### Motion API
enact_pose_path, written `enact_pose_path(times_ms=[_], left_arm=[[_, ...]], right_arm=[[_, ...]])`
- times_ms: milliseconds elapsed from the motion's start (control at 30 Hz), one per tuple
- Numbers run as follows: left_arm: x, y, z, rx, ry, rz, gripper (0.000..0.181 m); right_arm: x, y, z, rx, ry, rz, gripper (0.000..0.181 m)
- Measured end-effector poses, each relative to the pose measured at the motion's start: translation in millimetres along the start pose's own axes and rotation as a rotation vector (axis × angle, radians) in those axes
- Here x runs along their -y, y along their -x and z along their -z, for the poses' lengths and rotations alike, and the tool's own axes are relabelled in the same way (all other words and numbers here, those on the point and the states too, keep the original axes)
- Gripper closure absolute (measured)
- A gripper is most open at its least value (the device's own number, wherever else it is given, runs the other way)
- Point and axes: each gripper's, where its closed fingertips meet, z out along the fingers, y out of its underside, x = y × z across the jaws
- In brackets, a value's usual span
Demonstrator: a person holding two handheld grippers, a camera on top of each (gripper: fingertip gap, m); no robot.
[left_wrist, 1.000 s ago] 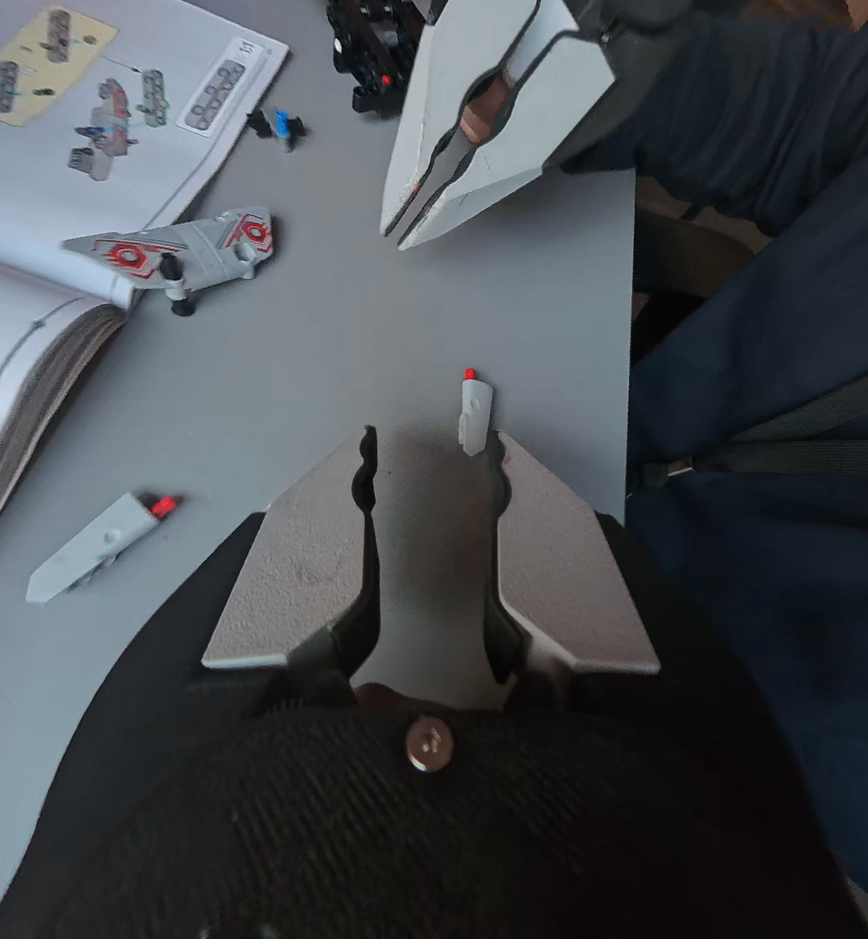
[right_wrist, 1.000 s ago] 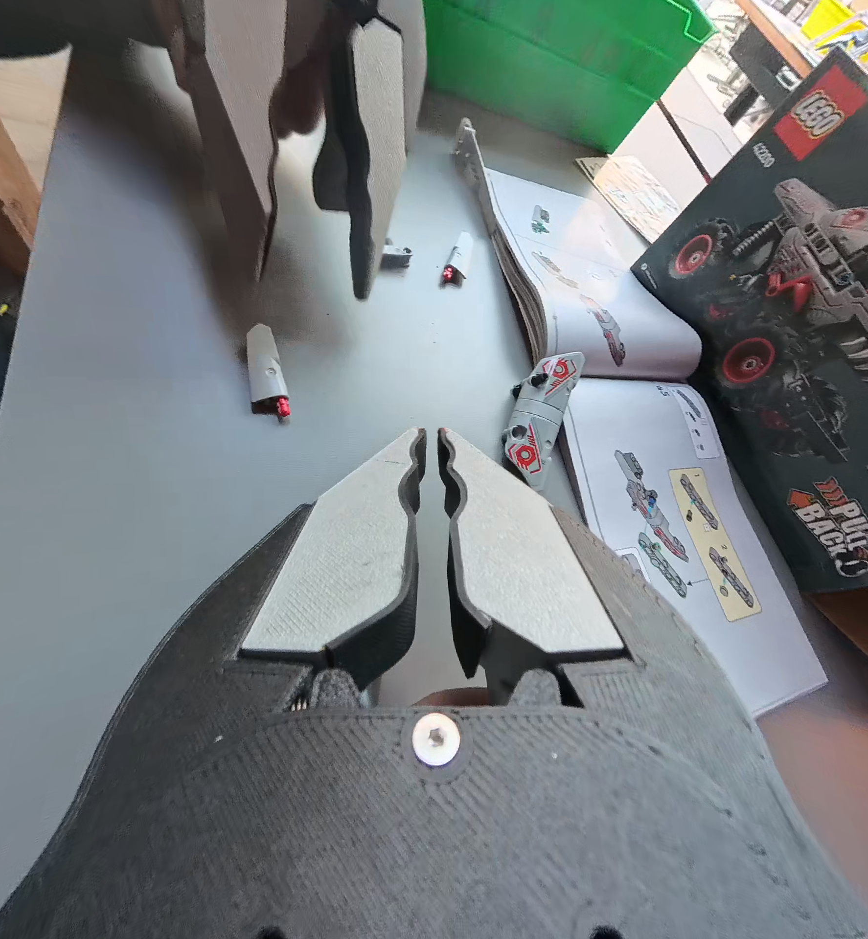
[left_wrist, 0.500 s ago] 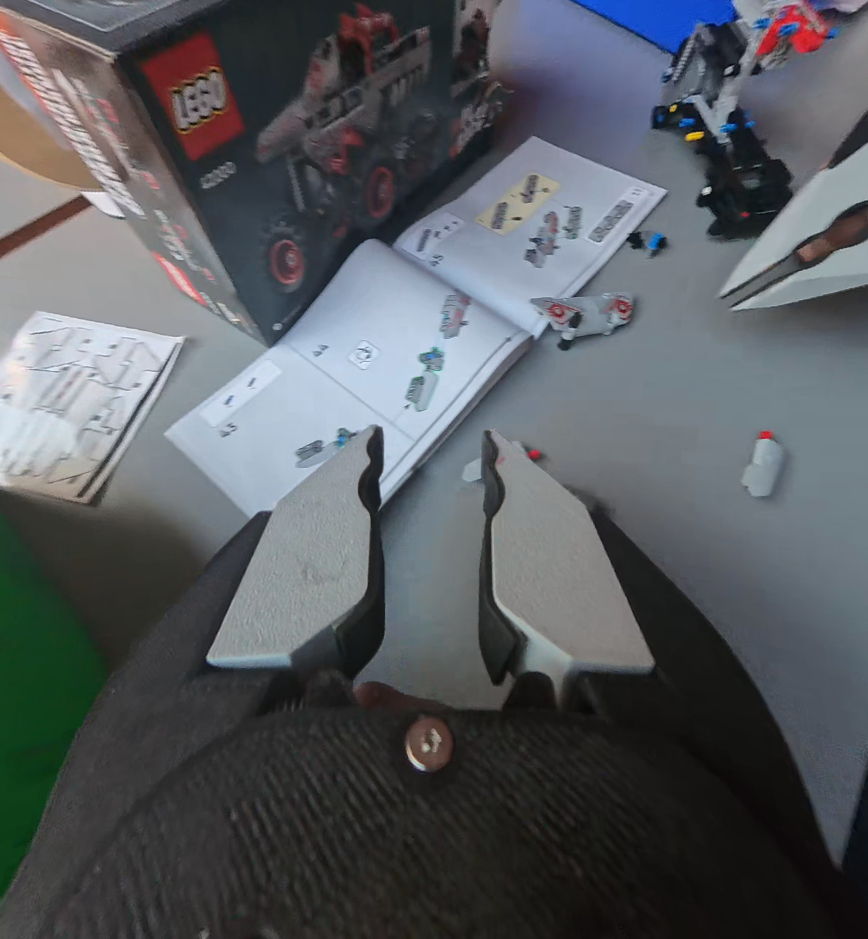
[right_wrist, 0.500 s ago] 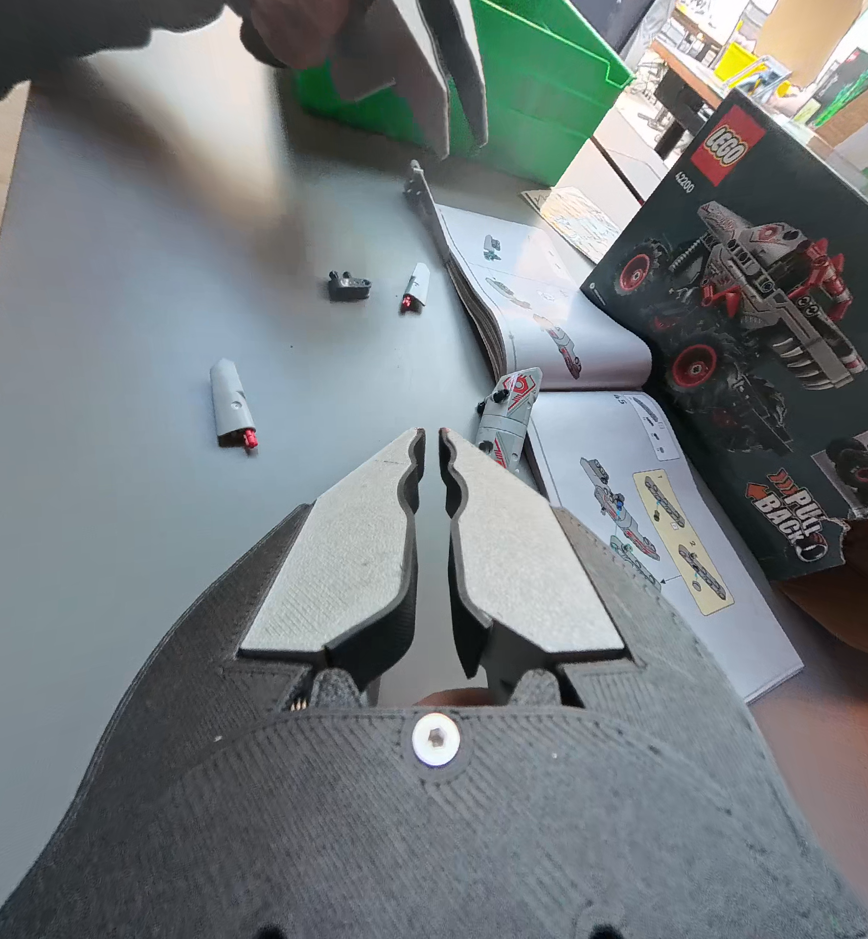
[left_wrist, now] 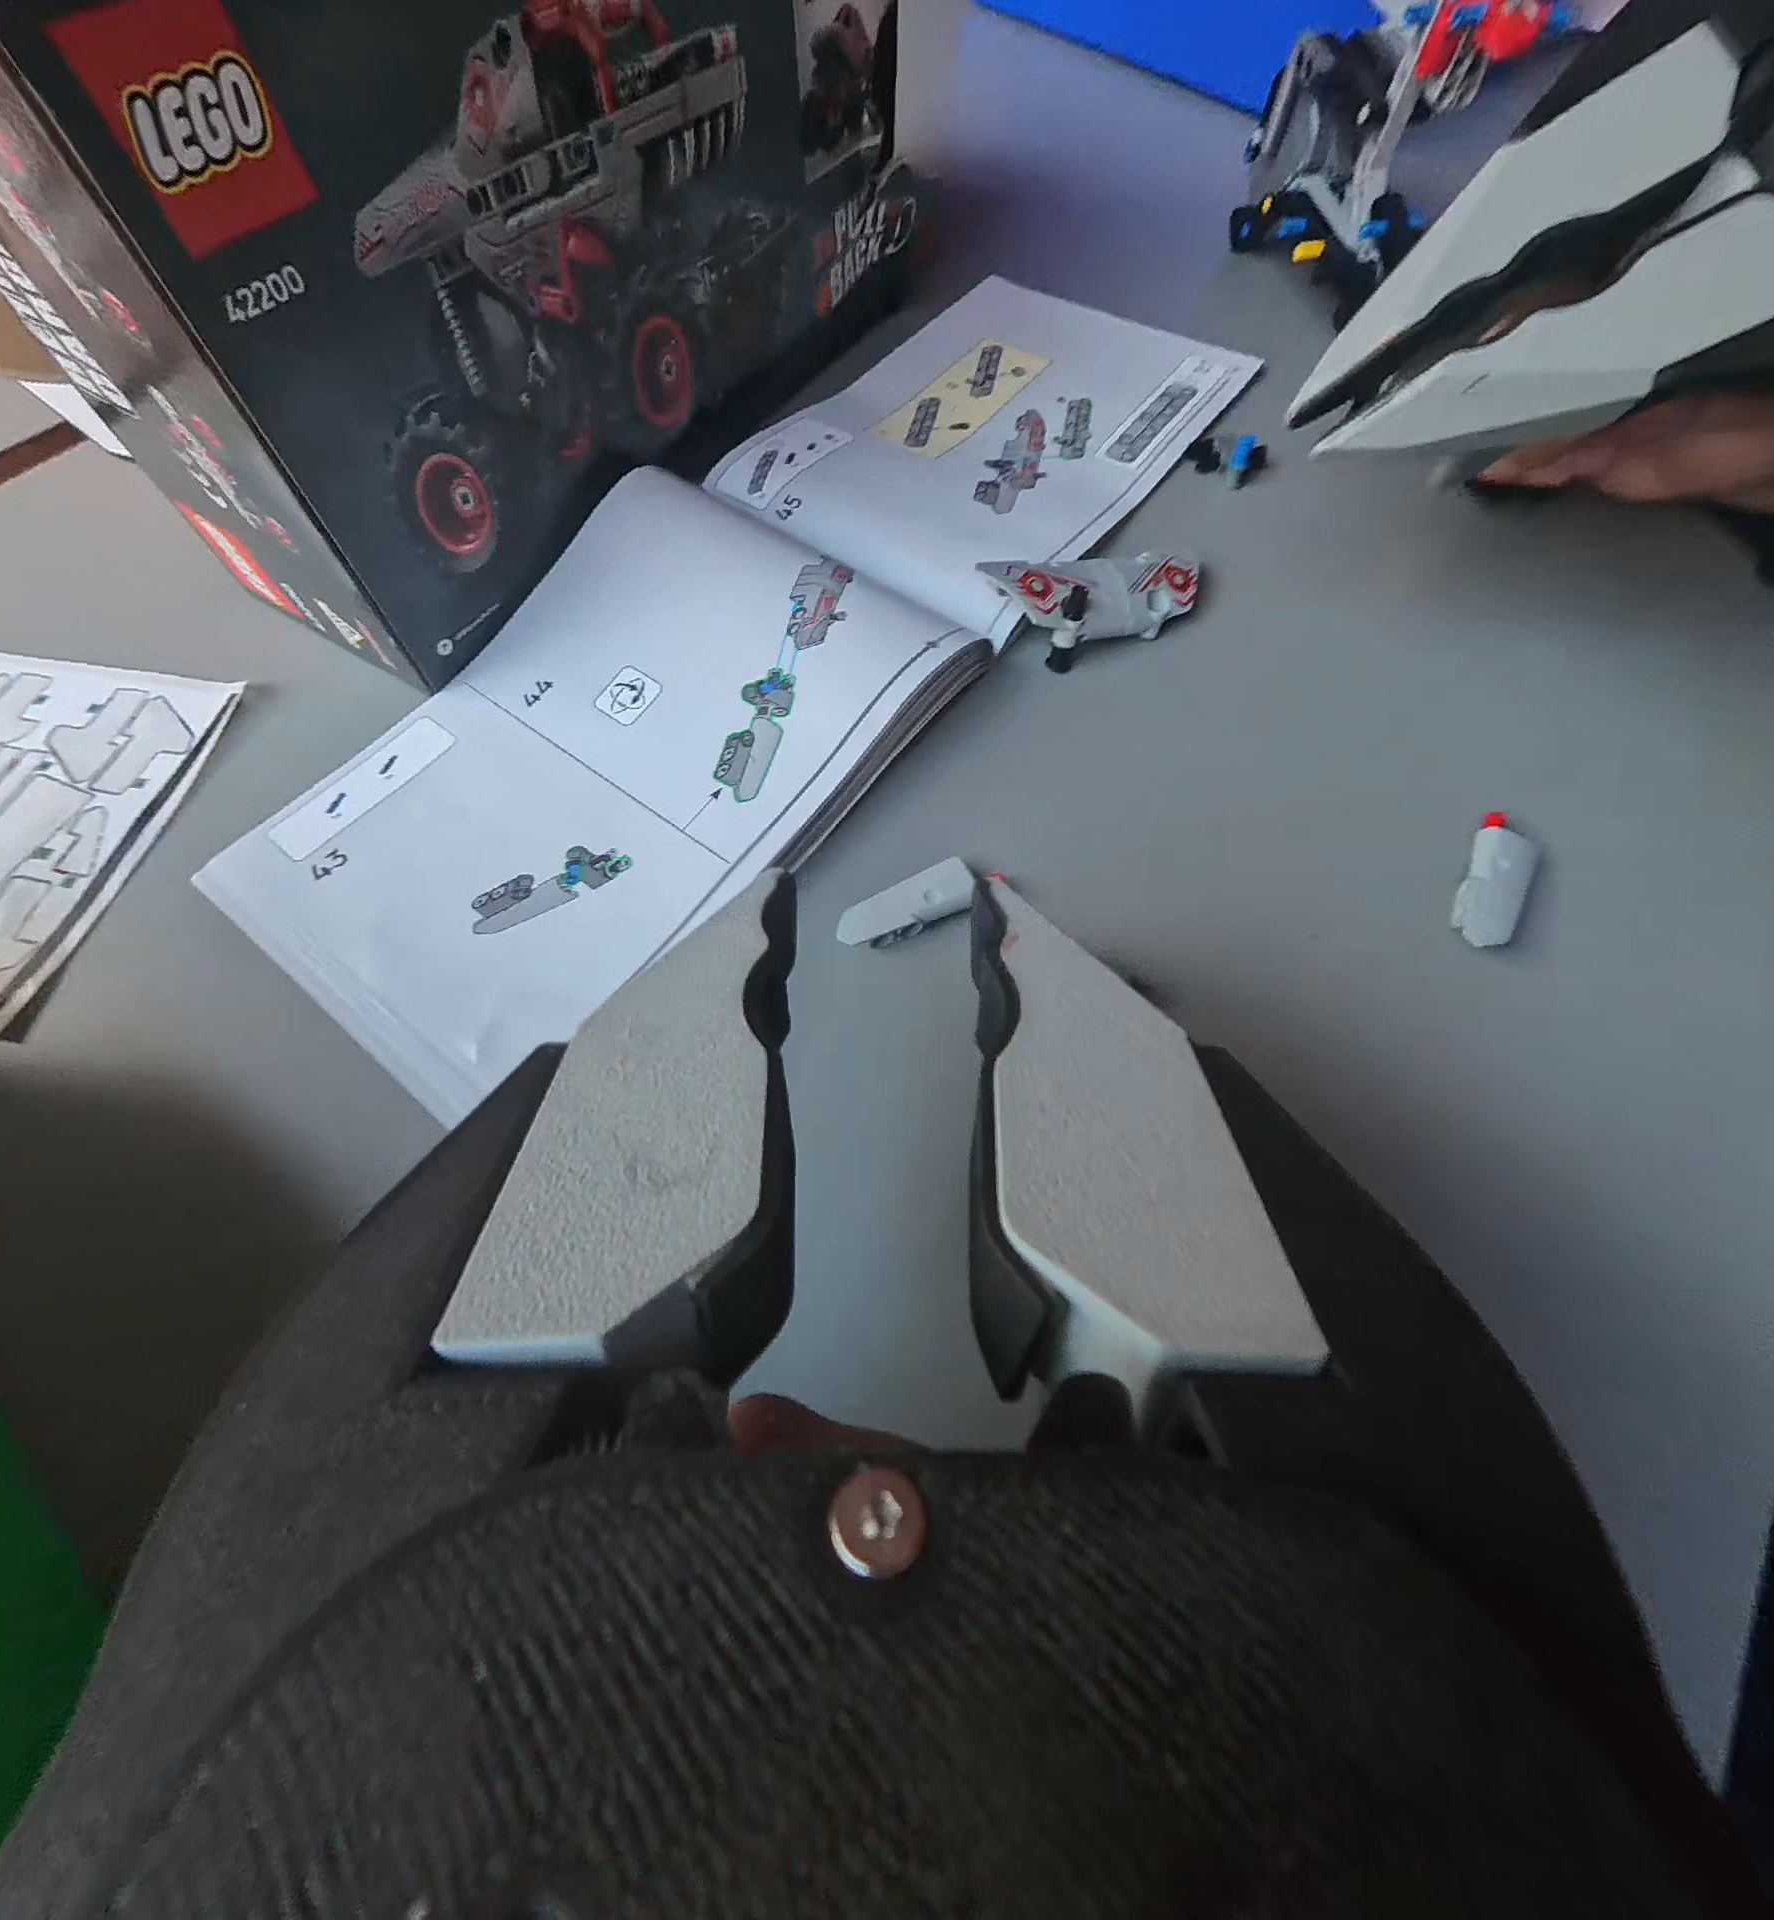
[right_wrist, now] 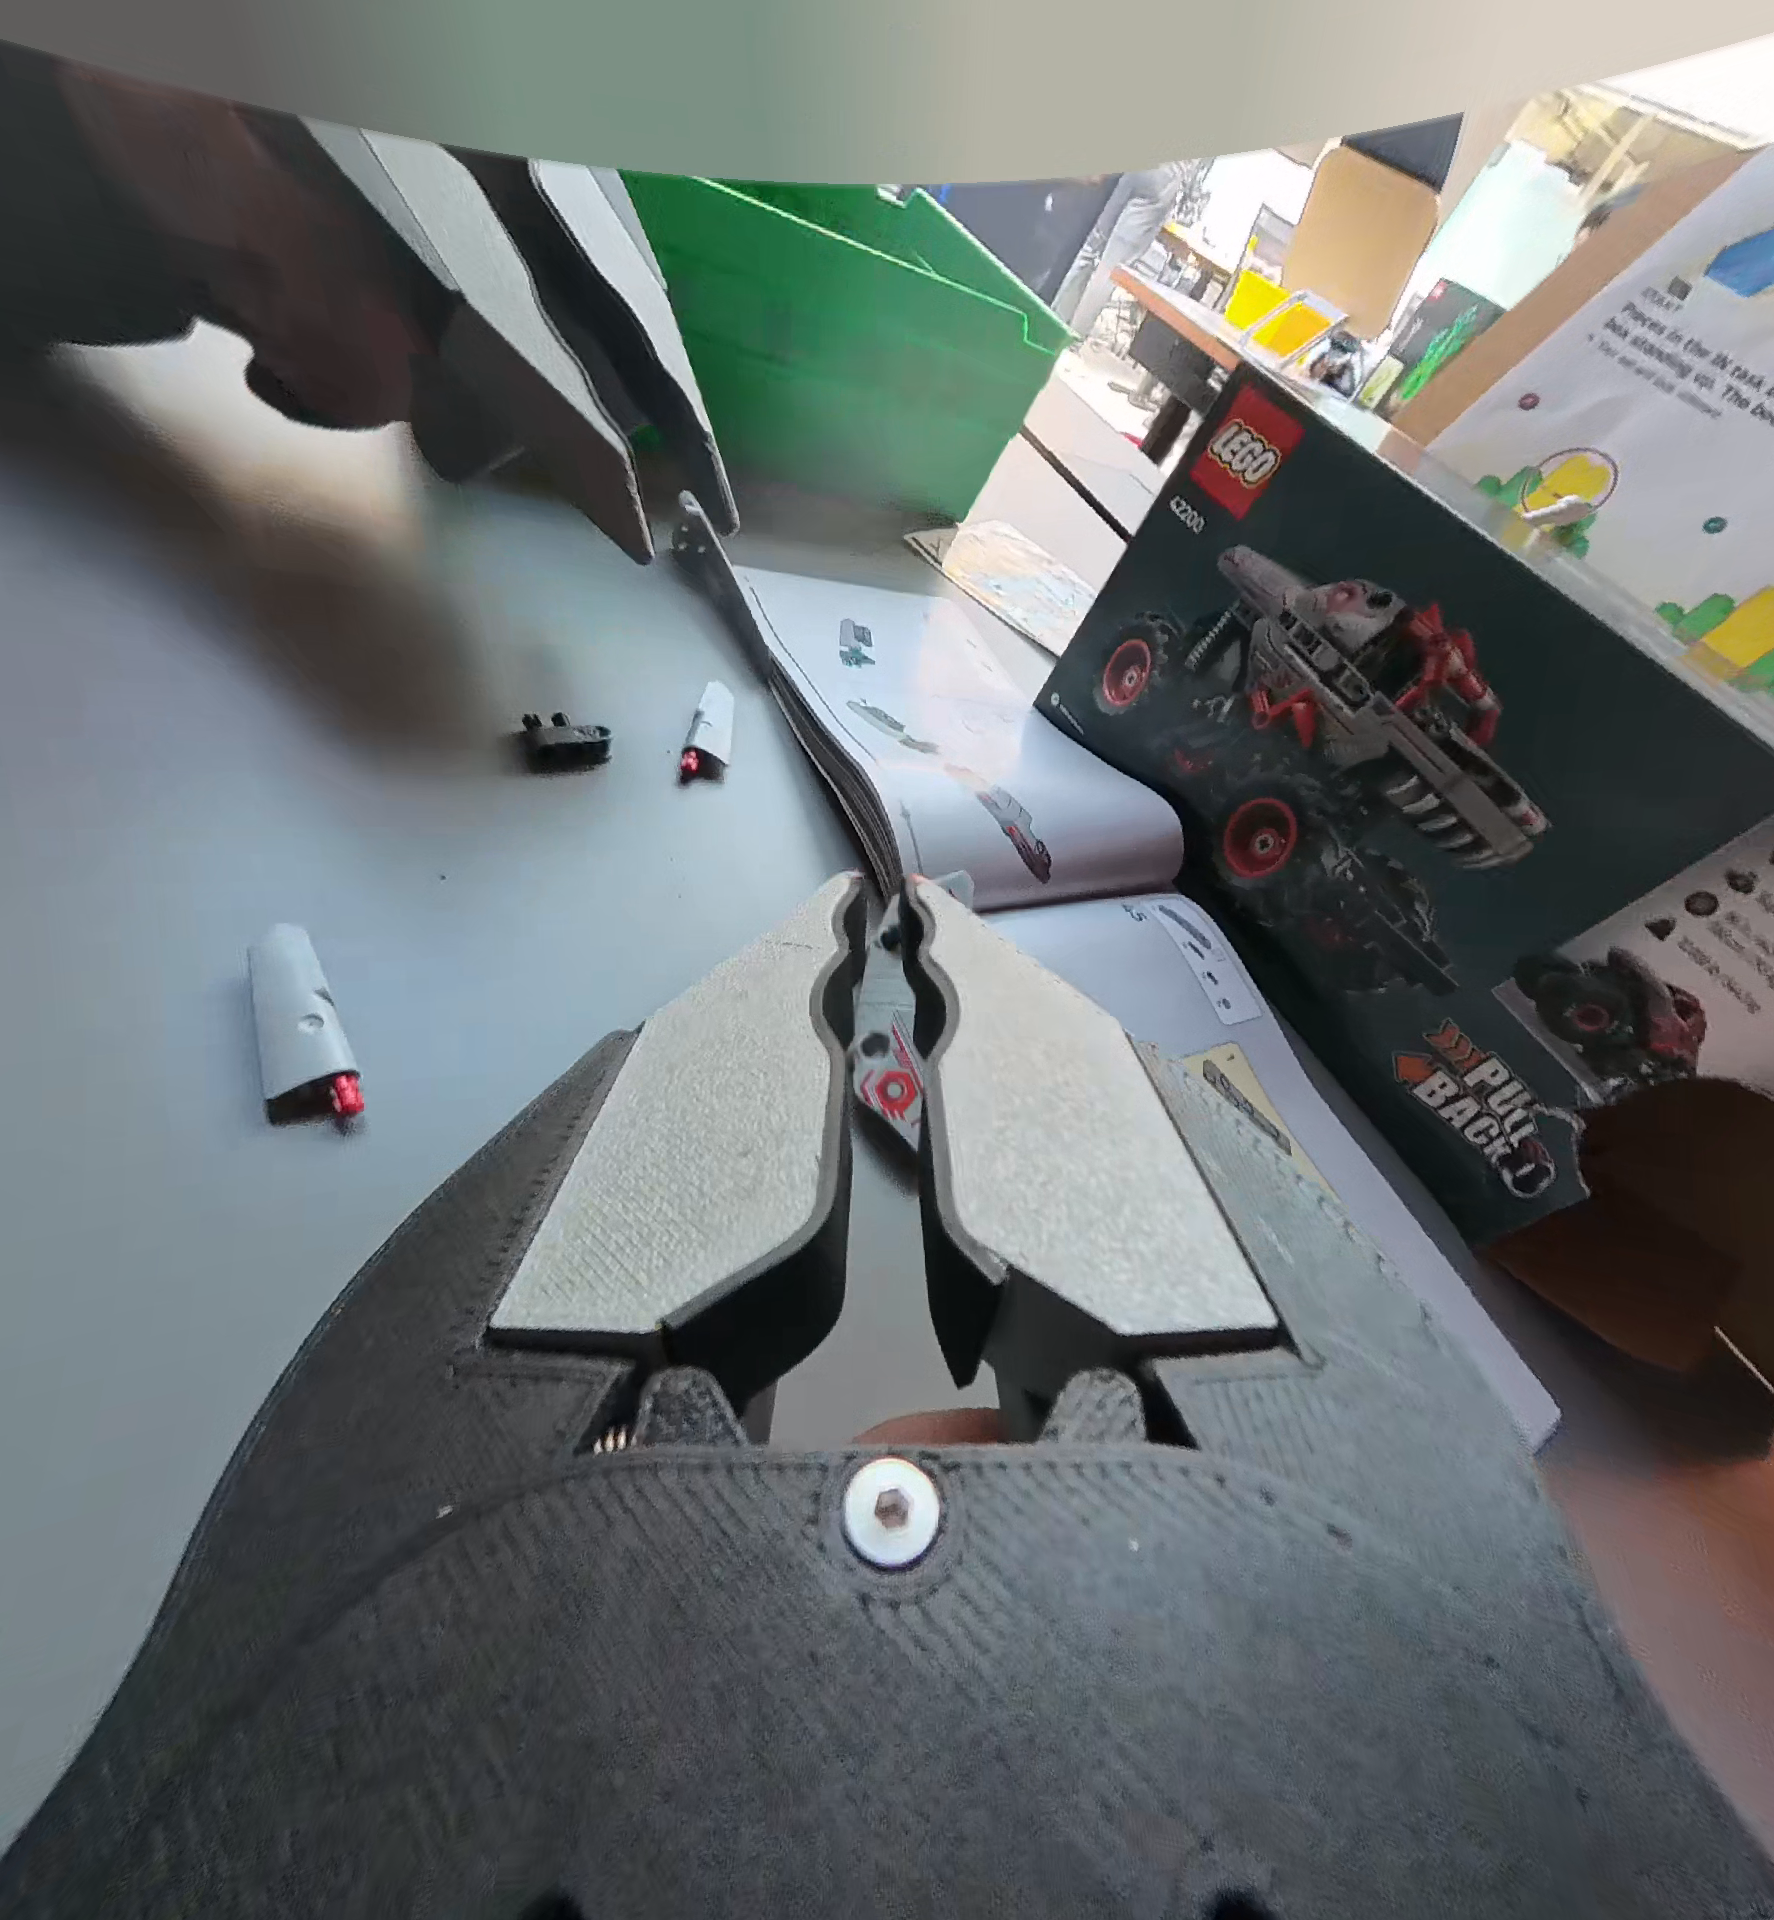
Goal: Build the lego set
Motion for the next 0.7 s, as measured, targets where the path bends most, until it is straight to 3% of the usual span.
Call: enact_pose_path(times_ms=[33,267,700], left_arm=[[0.9,-1.3,0.6,-0.016,-0.004,0.021,0.151],[-6.6,-5.1,-4.0,-0.043,0.034,0.032,0.150],[-18.2,-9.7,-11.6,-0.062,0.093,0.038,0.150]], right_arm=[[2.3,1.3,-3.2,-0.003,-0.003,0.007,0.179],[10.9,2.1,-14.8,0.009,-0.030,-0.028,0.177],[20.3,0.0,-7.6,0.013,-0.077,-0.058,0.177]])
